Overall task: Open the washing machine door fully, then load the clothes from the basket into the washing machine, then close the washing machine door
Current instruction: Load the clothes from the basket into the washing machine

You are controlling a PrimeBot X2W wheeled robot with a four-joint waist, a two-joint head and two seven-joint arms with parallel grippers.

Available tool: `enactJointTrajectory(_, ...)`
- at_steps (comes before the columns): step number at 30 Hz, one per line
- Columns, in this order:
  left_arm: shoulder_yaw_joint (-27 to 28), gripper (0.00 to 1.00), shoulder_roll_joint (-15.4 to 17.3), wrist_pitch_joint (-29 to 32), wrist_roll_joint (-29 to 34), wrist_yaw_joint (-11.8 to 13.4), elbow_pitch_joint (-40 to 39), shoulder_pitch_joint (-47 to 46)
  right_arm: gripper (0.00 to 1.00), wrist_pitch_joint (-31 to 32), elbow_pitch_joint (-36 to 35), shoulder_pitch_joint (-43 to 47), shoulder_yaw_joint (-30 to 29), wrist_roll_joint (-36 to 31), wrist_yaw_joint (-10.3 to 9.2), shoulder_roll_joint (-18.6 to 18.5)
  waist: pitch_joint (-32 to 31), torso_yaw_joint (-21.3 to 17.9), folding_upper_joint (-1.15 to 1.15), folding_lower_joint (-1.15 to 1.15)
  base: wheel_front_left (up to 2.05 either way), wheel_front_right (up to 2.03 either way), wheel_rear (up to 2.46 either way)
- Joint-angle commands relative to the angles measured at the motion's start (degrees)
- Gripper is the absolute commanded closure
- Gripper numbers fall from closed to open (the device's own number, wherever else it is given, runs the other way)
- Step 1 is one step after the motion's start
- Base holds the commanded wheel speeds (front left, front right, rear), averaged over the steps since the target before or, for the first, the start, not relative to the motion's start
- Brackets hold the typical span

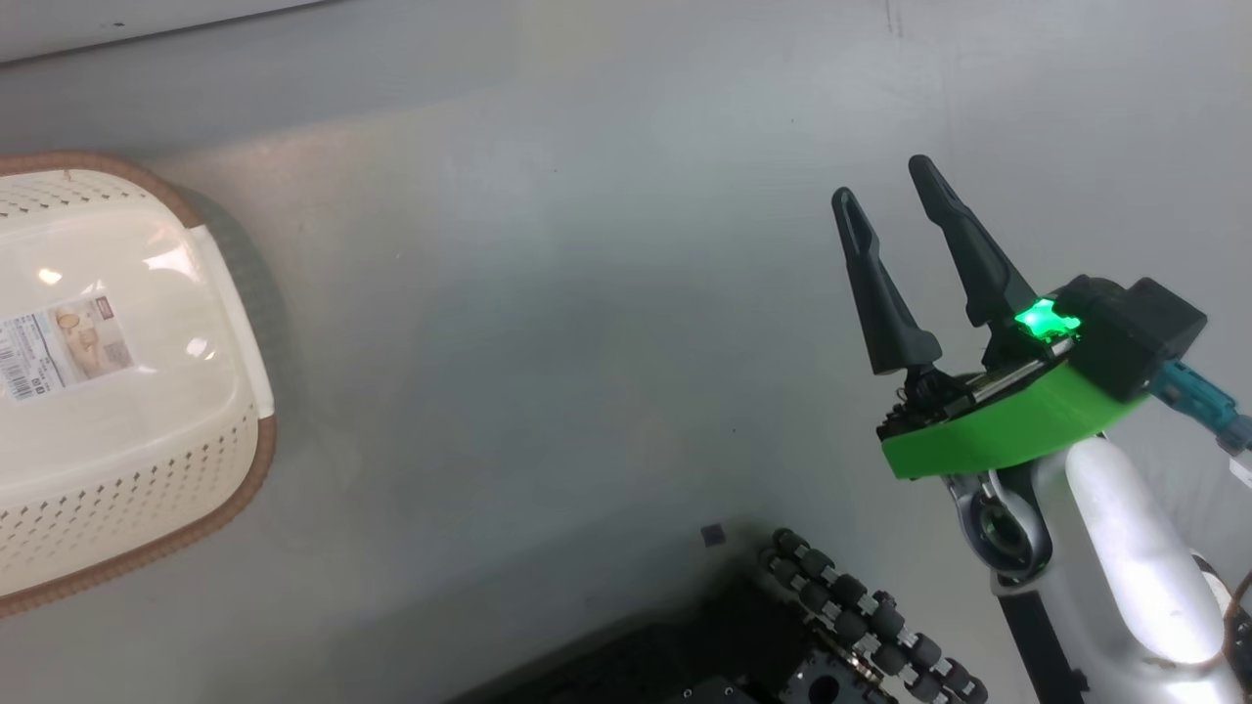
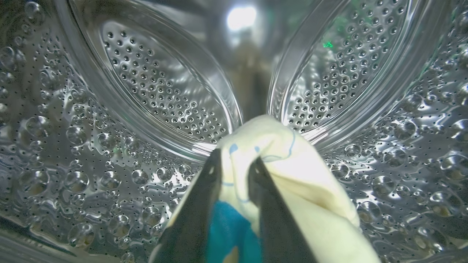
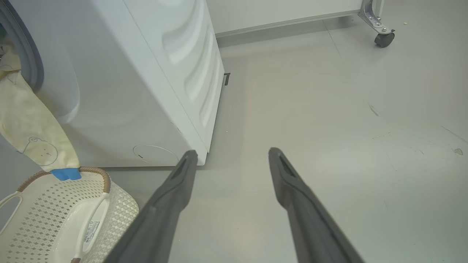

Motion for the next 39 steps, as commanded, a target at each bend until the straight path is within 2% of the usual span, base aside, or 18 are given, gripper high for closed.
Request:
enactJointTrajectory(1, 0.01, 0.00, 1.90, -0.30, -0.82, 0.01, -0.85, -1.87, 0.00, -0.37, -1.53, 1.09, 0.75, -0.11, 0.20, -0.02, -0.28, 0.01, 0.00, 0.00, 0.00, 0.00, 0.00)
enactJointTrajectory(11, -4.75, 0.00, 0.10, -2.48, -5.43, 0.01, 2.00, 1.00, 0.00, -0.37, -1.28, 1.10, -0.09, -0.85, 0.20, -0.02, -3.33, 1.19, 0.00, 0.00, 0.00, 0.00, 0.00)
enactJointTrajectory(15, -6.40, 0.00, -1.34, -1.25, -9.66, 0.01, 1.78, 4.59, 0.00, -0.37, -1.18, 1.24, -1.27, -1.90, 0.20, -0.02, -5.66, 2.47, 0.00, 0.00, 0.00, 0.00, 0.00)
enactJointTrajectory(19, -8.04, 0.00, -1.04, -2.17, -12.75, 0.01, 0.77, 7.98, 0.00, -0.37, -1.29, 1.10, -2.00, -2.95, 0.20, -0.02, -7.79, 3.80, 0.00, 0.00, 0.00, 0.00, 0.00)
enactJointTrajectory(32, -15.19, 0.00, -3.17, -8.36, -19.11, 0.01, -5.03, 26.40, 0.00, -0.37, 0.13, 3.79, -5.64, -6.45, 0.20, -0.02, -19.47, 11.11, 0.00, 0.00, 0.00, 0.00, 0.00)
enactJointTrajectory(39, -15.26, 0.00, -4.07, -9.49, -21.67, 0.01, -10.14, 37.92, 0.00, -0.37, 1.20, 6.86, -7.80, -8.14, 0.20, -0.02, -27.84, 15.41, 0.00, 0.00, 0.00, 0.00, 0.00)
